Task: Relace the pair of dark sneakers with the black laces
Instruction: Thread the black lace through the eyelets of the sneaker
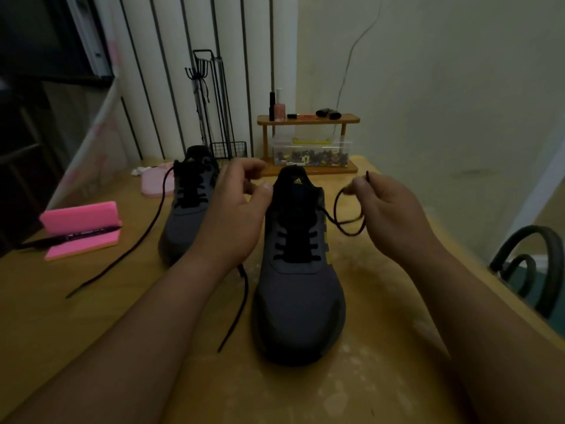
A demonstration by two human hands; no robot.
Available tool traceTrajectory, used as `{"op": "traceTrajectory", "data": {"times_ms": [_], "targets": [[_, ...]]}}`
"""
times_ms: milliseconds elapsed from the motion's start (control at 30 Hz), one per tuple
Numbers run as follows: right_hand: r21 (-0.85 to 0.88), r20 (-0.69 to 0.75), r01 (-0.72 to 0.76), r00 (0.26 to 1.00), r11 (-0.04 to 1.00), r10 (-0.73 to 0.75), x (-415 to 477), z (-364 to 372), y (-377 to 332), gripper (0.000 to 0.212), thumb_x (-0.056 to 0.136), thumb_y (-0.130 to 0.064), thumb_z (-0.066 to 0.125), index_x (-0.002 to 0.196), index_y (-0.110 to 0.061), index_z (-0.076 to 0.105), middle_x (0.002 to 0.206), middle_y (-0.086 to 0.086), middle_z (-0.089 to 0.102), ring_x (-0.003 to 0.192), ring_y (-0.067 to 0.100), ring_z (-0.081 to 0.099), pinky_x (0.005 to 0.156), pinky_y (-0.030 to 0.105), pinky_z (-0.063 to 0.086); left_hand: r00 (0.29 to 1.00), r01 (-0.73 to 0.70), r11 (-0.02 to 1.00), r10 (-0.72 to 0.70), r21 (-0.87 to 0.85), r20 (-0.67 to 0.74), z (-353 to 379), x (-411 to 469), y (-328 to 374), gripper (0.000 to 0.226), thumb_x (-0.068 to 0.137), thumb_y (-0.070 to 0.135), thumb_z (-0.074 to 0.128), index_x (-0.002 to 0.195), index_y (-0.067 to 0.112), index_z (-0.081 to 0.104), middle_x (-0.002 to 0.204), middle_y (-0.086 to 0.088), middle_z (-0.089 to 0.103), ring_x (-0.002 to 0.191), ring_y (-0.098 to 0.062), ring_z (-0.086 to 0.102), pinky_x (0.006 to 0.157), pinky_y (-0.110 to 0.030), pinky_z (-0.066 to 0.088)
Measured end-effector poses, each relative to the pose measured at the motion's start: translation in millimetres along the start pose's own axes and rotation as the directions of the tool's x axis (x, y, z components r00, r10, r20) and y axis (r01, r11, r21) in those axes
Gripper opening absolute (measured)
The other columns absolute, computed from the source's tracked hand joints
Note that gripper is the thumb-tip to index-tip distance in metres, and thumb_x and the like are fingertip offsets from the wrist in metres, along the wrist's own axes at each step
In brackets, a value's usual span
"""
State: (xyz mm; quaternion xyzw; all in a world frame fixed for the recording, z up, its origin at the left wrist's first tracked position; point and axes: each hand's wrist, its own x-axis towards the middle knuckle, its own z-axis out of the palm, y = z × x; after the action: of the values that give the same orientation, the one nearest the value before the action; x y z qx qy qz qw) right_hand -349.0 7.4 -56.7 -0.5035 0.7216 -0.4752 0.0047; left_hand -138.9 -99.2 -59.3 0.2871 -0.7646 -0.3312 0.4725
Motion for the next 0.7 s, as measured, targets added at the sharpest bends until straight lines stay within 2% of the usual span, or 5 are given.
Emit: {"op": "traceTrajectory", "data": {"times_ms": [167, 267, 367, 567, 700], "targets": [[0.059, -0.072, 0.096, 0.993, 0.994, -0.092, -5.2, 2.9, -13.5, 0.033, 0.111, -0.034, 0.044, 0.127, -0.022, 0.069, 0.093, -0.011, 0.064, 0.082, 0.003, 0.057, 0.073, 0.024, 0.045, 0.997, 0.073, 0.996, -0.074, 0.048, 0.018, -2.7, -5.1, -2.6, 0.015, 0.107, 0.038, 0.053, 0.102, 0.025, 0.059, 0.099, 0.002, 0.065, 0.092, -0.013, 0.065, 0.081, -0.040, 0.057], [0.133, -0.040, 0.093, 0.995, 0.987, -0.089, -10.0, 6.9, -25.1, 0.029, 0.111, -0.036, 0.043, 0.117, -0.021, 0.068, 0.089, -0.015, 0.063, 0.081, -0.001, 0.059, 0.070, 0.029, 0.046, 0.998, 0.060, 0.995, -0.062, 0.083, 0.022, 1.2, -8.4, 0.1, 0.033, 0.099, 0.054, 0.061, 0.100, 0.021, 0.054, 0.091, 0.003, 0.059, 0.080, -0.007, 0.058, 0.071, -0.032, 0.052], [0.164, -0.010, 0.058, 0.998, 0.985, -0.057, -8.2, 8.0, -41.8, 0.026, 0.110, -0.034, 0.043, 0.108, -0.013, 0.059, 0.095, 0.004, 0.062, 0.085, 0.016, 0.057, 0.073, 0.041, 0.047, 0.994, 0.090, 0.978, -0.101, 0.186, 0.048, 5.6, -10.4, -0.4, 0.046, 0.089, 0.062, 0.069, 0.095, 0.022, 0.046, 0.086, 0.004, 0.054, 0.076, -0.013, 0.055, 0.063, -0.033, 0.047], [0.048, 0.135, 0.185, 0.972, 0.982, -0.190, 14.0, 17.1, -76.4, 0.021, 0.106, -0.027, 0.054, 0.108, -0.020, 0.073, 0.097, -0.005, 0.068, 0.092, 0.010, 0.064, 0.080, 0.036, 0.055, 0.994, 0.092, 0.976, -0.103, 0.198, 0.048, 6.8, -7.4, -1.4, 0.043, 0.093, 0.057, 0.067, 0.086, 0.018, 0.049, 0.075, 0.005, 0.054, 0.067, -0.014, 0.052, 0.058, -0.037, 0.043], [0.004, 0.042, 0.221, 0.974, 0.975, -0.221, 8.0, 36.0, -68.2, 0.019, 0.102, -0.024, 0.063, 0.114, -0.023, 0.078, 0.103, -0.009, 0.074, 0.097, 0.006, 0.066, 0.089, 0.036, 0.058, 0.993, 0.102, 0.986, -0.109, 0.132, 0.051, 7.9, -8.3, -1.7, 0.034, 0.099, 0.042, 0.061, 0.080, 0.018, 0.047, 0.072, 0.003, 0.050, 0.066, -0.017, 0.050, 0.059, -0.039, 0.041]]}}
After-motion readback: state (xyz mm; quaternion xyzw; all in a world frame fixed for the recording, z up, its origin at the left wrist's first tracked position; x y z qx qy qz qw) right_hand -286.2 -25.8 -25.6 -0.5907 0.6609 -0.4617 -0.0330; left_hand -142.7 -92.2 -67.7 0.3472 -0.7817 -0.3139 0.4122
